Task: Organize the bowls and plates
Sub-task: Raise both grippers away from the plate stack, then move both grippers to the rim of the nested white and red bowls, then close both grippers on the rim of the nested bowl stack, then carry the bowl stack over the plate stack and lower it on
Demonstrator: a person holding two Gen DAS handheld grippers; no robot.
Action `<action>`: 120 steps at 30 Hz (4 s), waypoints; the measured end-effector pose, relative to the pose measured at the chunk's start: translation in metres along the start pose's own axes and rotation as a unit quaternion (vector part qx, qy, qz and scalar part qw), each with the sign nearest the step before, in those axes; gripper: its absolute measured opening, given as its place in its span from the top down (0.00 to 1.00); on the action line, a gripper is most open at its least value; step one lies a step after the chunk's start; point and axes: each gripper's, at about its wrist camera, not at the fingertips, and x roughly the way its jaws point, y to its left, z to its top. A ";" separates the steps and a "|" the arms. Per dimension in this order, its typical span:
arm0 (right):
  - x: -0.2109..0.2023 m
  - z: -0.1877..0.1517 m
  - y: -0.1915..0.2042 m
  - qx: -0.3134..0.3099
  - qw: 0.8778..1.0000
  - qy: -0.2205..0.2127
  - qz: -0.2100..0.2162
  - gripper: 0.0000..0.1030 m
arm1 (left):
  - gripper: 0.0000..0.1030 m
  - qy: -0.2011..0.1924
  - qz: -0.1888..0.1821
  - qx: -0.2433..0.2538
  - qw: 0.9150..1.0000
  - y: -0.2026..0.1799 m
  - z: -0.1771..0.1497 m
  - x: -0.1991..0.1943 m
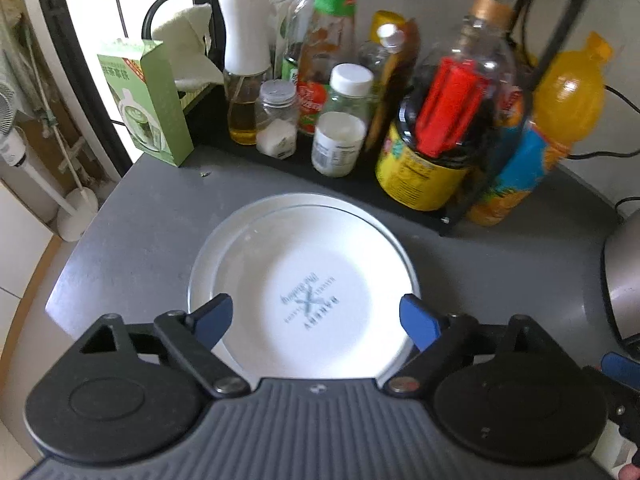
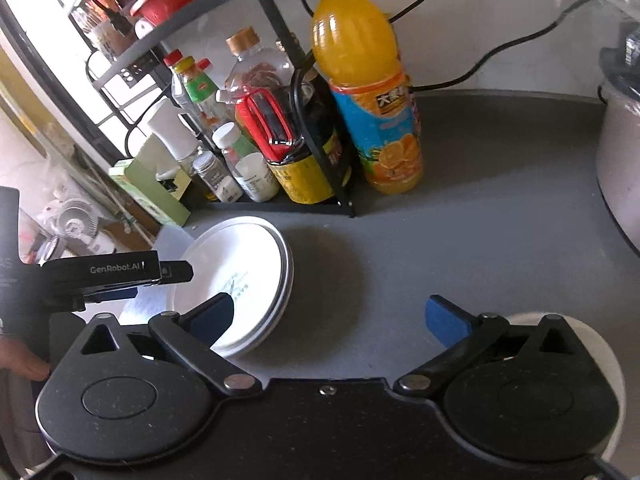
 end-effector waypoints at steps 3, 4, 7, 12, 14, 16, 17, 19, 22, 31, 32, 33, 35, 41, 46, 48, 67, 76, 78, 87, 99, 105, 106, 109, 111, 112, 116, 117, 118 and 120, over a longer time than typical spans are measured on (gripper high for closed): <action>-0.018 -0.007 -0.012 -0.002 1.000 -0.013 0.006 0.00 | 0.12 -0.014 0.004 -0.006 1.000 -0.015 -0.015 -0.018; -0.024 -0.009 -0.017 -0.001 1.000 -0.017 0.008 0.00 | 0.12 -0.015 0.005 -0.008 1.000 -0.019 -0.020 -0.023; -0.041 -0.017 -0.032 0.002 1.000 -0.026 0.010 0.00 | 0.12 -0.023 0.001 -0.016 1.000 -0.033 -0.035 -0.036; -0.064 -0.027 -0.055 0.000 1.000 -0.028 0.012 0.00 | 0.12 -0.042 0.006 -0.005 0.999 -0.065 -0.059 -0.055; -0.073 -0.031 -0.063 0.001 0.999 -0.033 0.007 0.00 | 0.12 -0.043 -0.001 -0.004 0.999 -0.076 -0.067 -0.060; -0.081 -0.033 -0.073 0.002 0.999 -0.039 0.001 0.00 | 0.12 -0.043 -0.002 0.002 0.999 -0.088 -0.073 -0.064; -0.085 -0.034 -0.079 0.004 0.999 -0.042 -0.001 0.00 | 0.12 -0.043 -0.004 0.004 0.999 -0.093 -0.076 -0.065; -0.094 -0.035 -0.089 0.010 0.999 -0.046 -0.004 0.00 | 0.12 -0.045 -0.012 0.009 0.999 -0.105 -0.082 -0.069; -0.105 -0.038 -0.103 0.018 0.998 -0.052 0.003 0.00 | 0.12 -0.046 -0.018 0.013 0.999 -0.119 -0.089 -0.074; -0.116 -0.050 -0.141 0.061 0.997 -0.048 -0.004 0.00 | 0.12 -0.034 -0.057 0.024 0.997 -0.157 -0.106 -0.076; -0.115 -0.052 -0.144 0.066 0.997 -0.046 -0.006 0.00 | 0.12 -0.031 -0.059 0.026 0.997 -0.160 -0.108 -0.074; -0.113 -0.054 -0.148 0.069 0.997 -0.042 -0.011 0.00 | 0.12 -0.028 -0.063 0.027 0.997 -0.163 -0.109 -0.071; -0.110 -0.059 -0.153 0.073 0.997 -0.035 -0.016 0.00 | 0.12 -0.022 -0.071 0.027 0.997 -0.168 -0.113 -0.067; -0.090 -0.070 -0.164 0.092 0.995 -0.007 -0.023 0.08 | 0.12 -0.001 -0.078 0.036 0.996 -0.181 -0.123 -0.047; -0.069 -0.081 -0.170 0.114 0.993 0.020 -0.026 0.16 | 0.12 0.011 -0.069 0.039 0.997 -0.187 -0.131 -0.026; -0.062 -0.085 -0.172 0.115 0.993 0.026 -0.027 0.18 | 0.12 0.018 -0.072 0.042 0.996 -0.188 -0.131 -0.018; -0.027 -0.107 -0.183 0.149 0.986 0.064 -0.046 0.65 | 0.59 0.077 -0.132 0.018 0.988 -0.179 -0.136 0.028; -0.026 -0.107 -0.181 0.146 0.986 0.053 -0.059 0.66 | 0.76 0.120 -0.161 -0.013 0.980 -0.163 -0.133 0.045; -0.026 -0.108 -0.180 0.146 0.986 0.050 -0.062 0.67 | 0.76 0.120 -0.162 0.002 0.980 -0.165 -0.133 0.044; -0.031 -0.103 -0.162 0.124 0.989 0.038 -0.077 0.68 | 0.76 0.132 -0.184 0.005 0.974 -0.154 -0.132 0.046; -0.015 -0.080 -0.114 0.113 0.991 0.029 -0.058 0.68 | 0.76 0.107 -0.179 -0.003 0.978 -0.114 -0.109 0.026; -0.003 -0.057 -0.084 0.110 0.993 0.025 -0.042 0.68 | 0.76 0.102 -0.174 -0.017 0.979 -0.083 -0.086 0.020; 0.000 -0.052 -0.078 0.104 0.994 0.025 -0.038 0.68 | 0.76 0.098 -0.174 -0.019 0.980 -0.077 -0.083 0.019; 0.009 -0.039 -0.061 0.096 0.995 0.029 -0.031 0.68 | 0.76 0.082 -0.172 -0.029 0.981 -0.061 -0.073 0.013; 0.014 -0.031 -0.051 0.089 0.995 0.028 -0.028 0.68 | 0.76 0.081 -0.167 -0.037 0.982 -0.051 -0.064 0.011; 0.017 -0.027 -0.045 0.085 0.996 0.028 -0.026 0.68 | 0.76 0.078 -0.166 -0.040 0.982 -0.046 -0.060 0.010; 0.028 -0.011 -0.023 0.068 0.997 0.032 -0.019 0.68 | 0.76 0.072 -0.165 -0.053 0.982 -0.021 -0.045 0.007; 0.031 -0.008 -0.018 0.063 0.997 0.032 -0.017 0.68 | 0.76 0.070 -0.164 -0.058 0.982 -0.016 -0.041 0.007; 0.035 -0.004 -0.012 0.060 0.998 0.032 -0.015 0.68 | 0.76 0.066 -0.163 -0.060 0.983 -0.010 -0.037 0.006; 0.042 0.002 -0.002 0.056 0.998 0.035 -0.012 0.68 | 0.76 0.060 -0.161 -0.067 0.983 0.002 -0.029 0.005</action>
